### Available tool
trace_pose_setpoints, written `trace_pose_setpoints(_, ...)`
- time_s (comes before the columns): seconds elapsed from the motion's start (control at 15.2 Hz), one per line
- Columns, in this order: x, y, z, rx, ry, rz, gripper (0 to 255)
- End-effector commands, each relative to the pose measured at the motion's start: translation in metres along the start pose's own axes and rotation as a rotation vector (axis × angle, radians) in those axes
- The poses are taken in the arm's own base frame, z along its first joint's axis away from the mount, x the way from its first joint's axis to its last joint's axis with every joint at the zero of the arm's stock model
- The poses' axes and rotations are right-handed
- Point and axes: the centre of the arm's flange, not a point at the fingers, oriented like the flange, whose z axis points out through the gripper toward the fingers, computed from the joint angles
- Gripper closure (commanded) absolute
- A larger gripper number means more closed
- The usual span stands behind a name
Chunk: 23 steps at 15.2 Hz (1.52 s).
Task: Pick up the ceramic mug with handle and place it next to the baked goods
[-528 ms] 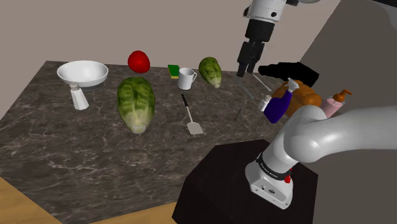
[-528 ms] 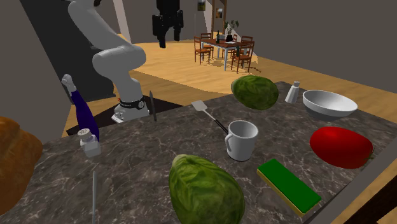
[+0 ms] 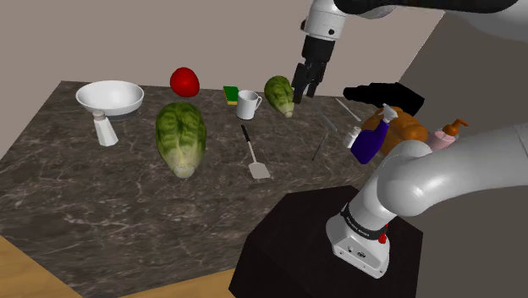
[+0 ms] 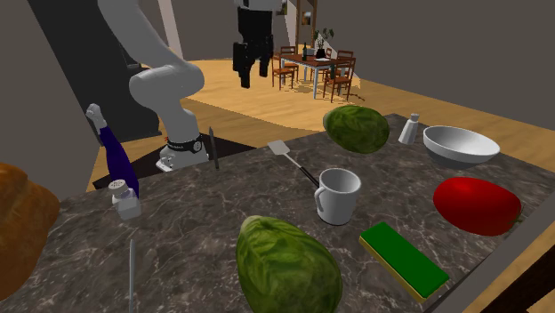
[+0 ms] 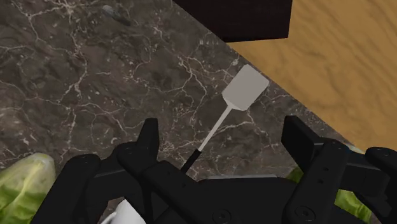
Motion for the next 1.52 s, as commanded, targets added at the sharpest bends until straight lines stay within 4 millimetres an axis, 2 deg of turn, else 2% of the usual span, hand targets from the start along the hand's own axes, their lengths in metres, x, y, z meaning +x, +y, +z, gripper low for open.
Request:
trace_pose_setpoints(0.0,0.02,0.003,0.012,-0.014,0.011,-0.007,0)
trace_pose_setpoints(0.73,0.14,0.034,0.065,-0.088,0.063,-0.044,0)
trace_pose_setpoints(1.45,0.263,0.063,0.109,-0.161,0.115,-0.081,0)
